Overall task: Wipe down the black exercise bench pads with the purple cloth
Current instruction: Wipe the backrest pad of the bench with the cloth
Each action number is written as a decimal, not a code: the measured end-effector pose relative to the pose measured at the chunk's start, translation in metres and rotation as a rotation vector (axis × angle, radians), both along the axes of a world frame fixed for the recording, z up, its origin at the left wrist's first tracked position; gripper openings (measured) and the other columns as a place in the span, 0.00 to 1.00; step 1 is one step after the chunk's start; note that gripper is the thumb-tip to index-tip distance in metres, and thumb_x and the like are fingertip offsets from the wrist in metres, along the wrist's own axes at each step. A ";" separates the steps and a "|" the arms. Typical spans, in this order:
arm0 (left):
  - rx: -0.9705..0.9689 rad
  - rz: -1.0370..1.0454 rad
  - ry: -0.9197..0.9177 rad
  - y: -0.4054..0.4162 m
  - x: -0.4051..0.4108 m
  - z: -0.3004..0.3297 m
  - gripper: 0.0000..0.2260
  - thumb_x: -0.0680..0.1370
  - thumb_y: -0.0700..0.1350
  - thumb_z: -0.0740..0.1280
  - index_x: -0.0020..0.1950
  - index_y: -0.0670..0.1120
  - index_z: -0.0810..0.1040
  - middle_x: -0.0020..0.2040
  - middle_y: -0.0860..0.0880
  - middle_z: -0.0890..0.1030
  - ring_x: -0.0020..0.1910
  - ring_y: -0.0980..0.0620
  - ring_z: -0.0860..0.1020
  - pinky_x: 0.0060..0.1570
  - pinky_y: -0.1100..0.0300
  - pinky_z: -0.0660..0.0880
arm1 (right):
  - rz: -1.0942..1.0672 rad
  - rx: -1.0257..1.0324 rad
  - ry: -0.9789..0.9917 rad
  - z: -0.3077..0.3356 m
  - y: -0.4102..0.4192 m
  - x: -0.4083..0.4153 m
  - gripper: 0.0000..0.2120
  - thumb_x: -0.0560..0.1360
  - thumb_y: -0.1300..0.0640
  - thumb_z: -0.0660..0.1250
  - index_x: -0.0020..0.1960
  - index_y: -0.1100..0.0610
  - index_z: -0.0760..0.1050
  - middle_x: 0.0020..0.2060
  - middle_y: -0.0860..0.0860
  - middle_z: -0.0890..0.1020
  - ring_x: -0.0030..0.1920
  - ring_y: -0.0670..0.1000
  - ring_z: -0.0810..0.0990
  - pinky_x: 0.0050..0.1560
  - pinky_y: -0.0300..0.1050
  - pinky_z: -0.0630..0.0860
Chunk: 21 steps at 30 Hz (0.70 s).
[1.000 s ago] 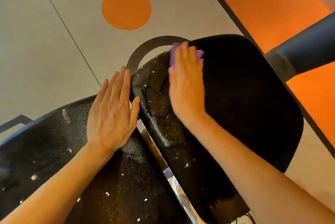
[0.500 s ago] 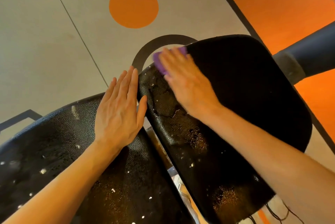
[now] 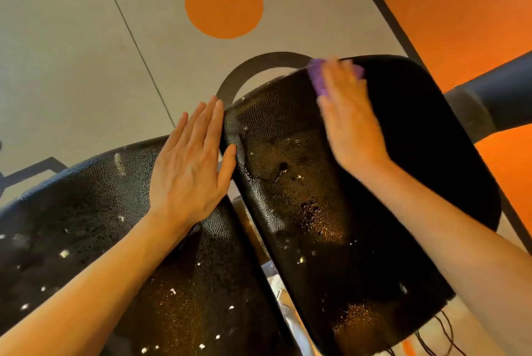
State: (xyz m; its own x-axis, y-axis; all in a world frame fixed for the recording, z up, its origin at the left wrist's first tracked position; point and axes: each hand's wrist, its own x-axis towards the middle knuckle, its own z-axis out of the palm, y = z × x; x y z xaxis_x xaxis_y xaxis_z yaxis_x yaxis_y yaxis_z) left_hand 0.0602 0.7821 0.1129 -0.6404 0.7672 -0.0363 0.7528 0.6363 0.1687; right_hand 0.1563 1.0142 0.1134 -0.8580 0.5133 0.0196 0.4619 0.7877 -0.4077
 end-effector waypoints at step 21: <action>-0.011 0.074 -0.028 -0.054 0.037 0.005 0.29 0.83 0.53 0.51 0.80 0.42 0.50 0.81 0.44 0.48 0.81 0.47 0.46 0.79 0.51 0.45 | 0.157 0.035 0.037 0.004 -0.117 -0.030 0.23 0.81 0.56 0.51 0.75 0.61 0.60 0.75 0.60 0.61 0.76 0.61 0.56 0.74 0.61 0.57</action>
State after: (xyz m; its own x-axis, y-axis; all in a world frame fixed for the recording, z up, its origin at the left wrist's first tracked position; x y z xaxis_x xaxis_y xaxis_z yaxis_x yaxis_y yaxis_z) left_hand 0.0976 0.7282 0.1178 -0.6940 0.7172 -0.0633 0.6986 0.6920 0.1820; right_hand 0.1262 0.8969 0.1176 -0.9258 0.3718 0.0683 0.3174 0.8627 -0.3936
